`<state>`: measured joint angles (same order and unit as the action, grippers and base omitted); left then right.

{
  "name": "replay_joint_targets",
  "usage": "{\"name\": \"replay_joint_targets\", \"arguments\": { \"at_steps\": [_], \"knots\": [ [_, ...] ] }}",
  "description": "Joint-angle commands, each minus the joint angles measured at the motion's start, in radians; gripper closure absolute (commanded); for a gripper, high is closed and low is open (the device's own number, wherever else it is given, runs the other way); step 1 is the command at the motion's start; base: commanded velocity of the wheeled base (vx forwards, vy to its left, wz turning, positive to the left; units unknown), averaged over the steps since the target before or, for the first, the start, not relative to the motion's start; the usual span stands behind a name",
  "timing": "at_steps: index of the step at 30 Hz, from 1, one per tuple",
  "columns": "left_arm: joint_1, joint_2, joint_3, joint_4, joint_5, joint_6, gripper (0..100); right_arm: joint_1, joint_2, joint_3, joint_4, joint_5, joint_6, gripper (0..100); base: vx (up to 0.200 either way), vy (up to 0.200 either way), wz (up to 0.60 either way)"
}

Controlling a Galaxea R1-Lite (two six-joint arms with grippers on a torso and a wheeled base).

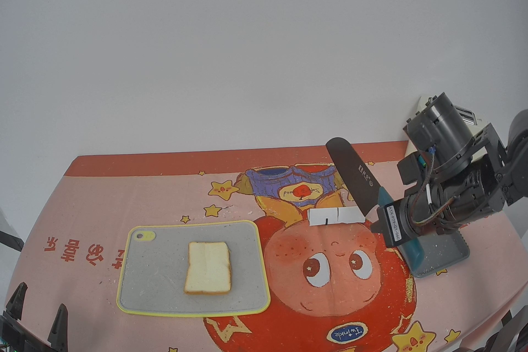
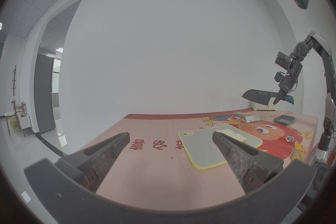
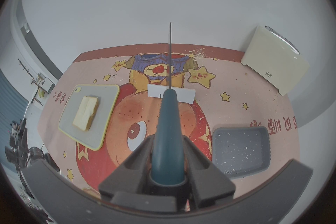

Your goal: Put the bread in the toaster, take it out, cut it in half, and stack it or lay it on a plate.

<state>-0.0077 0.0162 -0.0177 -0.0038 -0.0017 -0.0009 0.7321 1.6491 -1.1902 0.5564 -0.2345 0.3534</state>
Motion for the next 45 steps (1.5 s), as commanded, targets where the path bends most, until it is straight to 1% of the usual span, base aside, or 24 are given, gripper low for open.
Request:
{"name": "replay_joint_targets", "arguments": {
  "at_steps": [1, 2, 3, 4, 5, 7, 8, 11, 12, 13, 14, 15, 19, 23, 25, 29, 31, 37, 40, 45],
  "knots": [
    [0.000, -0.002, 0.018, -0.001, 0.000, 0.001, 0, 0.046, -0.022, 0.000, 0.037, 0.000, -0.011, 100, 0.000, 0.000, 0.00],
    [0.000, -0.002, 0.018, -0.001, 0.000, -0.001, 0, 0.053, -0.019, 0.001, 0.045, 0.000, -0.014, 100, 0.000, 0.000, 0.00],
    [0.000, -0.004, 0.018, -0.001, 0.000, -0.001, 0, 0.076, -0.008, 0.001, 0.051, 0.000, -0.017, 100, 0.000, 0.000, 0.00],
    [0.000, -0.004, 0.018, -0.001, 0.000, -0.001, 0, 0.076, -0.008, 0.001, 0.051, 0.000, -0.017, 100, 0.000, 0.000, 0.00],
    [0.000, -0.002, 0.018, -0.001, 0.000, 0.001, 0, 0.122, 0.023, 0.001, 0.056, 0.000, -0.019, 100, 0.000, 0.000, 0.00],
    [0.002, -0.004, 0.018, -0.001, 0.000, 0.001, 0, 0.170, 0.055, -0.005, 0.054, 0.000, -0.017, 100, 0.000, 0.000, 0.00],
    [0.002, -0.004, 0.018, -0.001, 0.000, 0.004, 0, 0.178, 0.063, -0.006, 0.054, 0.000, -0.017, 100, 0.000, 0.000, 0.00],
    [0.000, -0.002, 0.018, -0.001, 0.000, 0.001, 0, 0.245, 0.123, -0.022, 0.048, -0.003, -0.008, 100, 0.000, 0.000, 0.00],
    [0.000, -0.002, 0.018, -0.001, 0.000, 0.001, 0, 0.251, 0.126, -0.025, 0.048, -0.003, -0.008, 100, 0.000, 0.000, 0.00],
    [0.000, -0.002, 0.018, -0.001, 0.000, 0.001, 0, 0.273, 0.146, -0.035, 0.048, -0.003, -0.008, 100, 0.000, 0.000, 0.00],
    [0.000, -0.002, 0.018, -0.001, 0.000, 0.001, 0, 0.274, 0.147, -0.035, 0.048, -0.003, -0.008, 100, 0.000, 0.000, 0.00],
    [0.000, -0.002, 0.018, -0.001, 0.000, 0.001, 0, 0.293, 0.164, -0.057, 0.046, -0.005, -0.013, 100, 0.000, 0.000, 0.00],
    [0.000, -0.002, 0.018, -0.001, 0.000, 0.001, 0, 0.322, 0.190, -0.135, 0.053, -0.003, -0.017, 100, 0.000, 0.000, 0.00],
    [0.000, -0.002, 0.018, -0.001, 0.000, 0.002, 0, 0.352, 0.225, -0.180, 0.053, -0.005, -0.027, 100, 0.000, 0.000, 0.00],
    [0.000, -0.002, 0.018, -0.001, 0.000, 0.001, 0, 0.359, 0.238, -0.183, 0.050, -0.005, -0.051, 100, 0.000, 0.000, 0.00],
    [0.000, -0.002, 0.018, -0.001, 0.000, 0.001, 0, 0.357, 0.233, -0.178, 0.046, -0.008, -0.067, 100, 0.000, 0.000, 0.00],
    [0.000, -0.004, 0.018, -0.001, 0.000, 0.002, 0, 0.357, 0.225, -0.172, 0.050, -0.008, -0.067, 100, 0.000, 0.000, 0.00],
    [0.000, -0.002, 0.018, -0.001, -0.003, 0.009, 0, 0.359, 0.192, -0.112, 0.046, -0.013, -0.063, 100, 0.000, 0.000, 0.00],
    [0.002, -0.004, 0.018, -0.001, -0.001, 0.010, 0, 0.355, 0.178, -0.104, 0.043, -0.014, -0.057, 100, 0.000, 0.000, 0.00],
    [0.000, -0.004, 0.018, -0.002, -0.001, 0.002, 0, 0.360, 0.179, -0.104, 0.042, -0.016, -0.056, 100, 0.000, 0.000, 0.00]
  ]
}}
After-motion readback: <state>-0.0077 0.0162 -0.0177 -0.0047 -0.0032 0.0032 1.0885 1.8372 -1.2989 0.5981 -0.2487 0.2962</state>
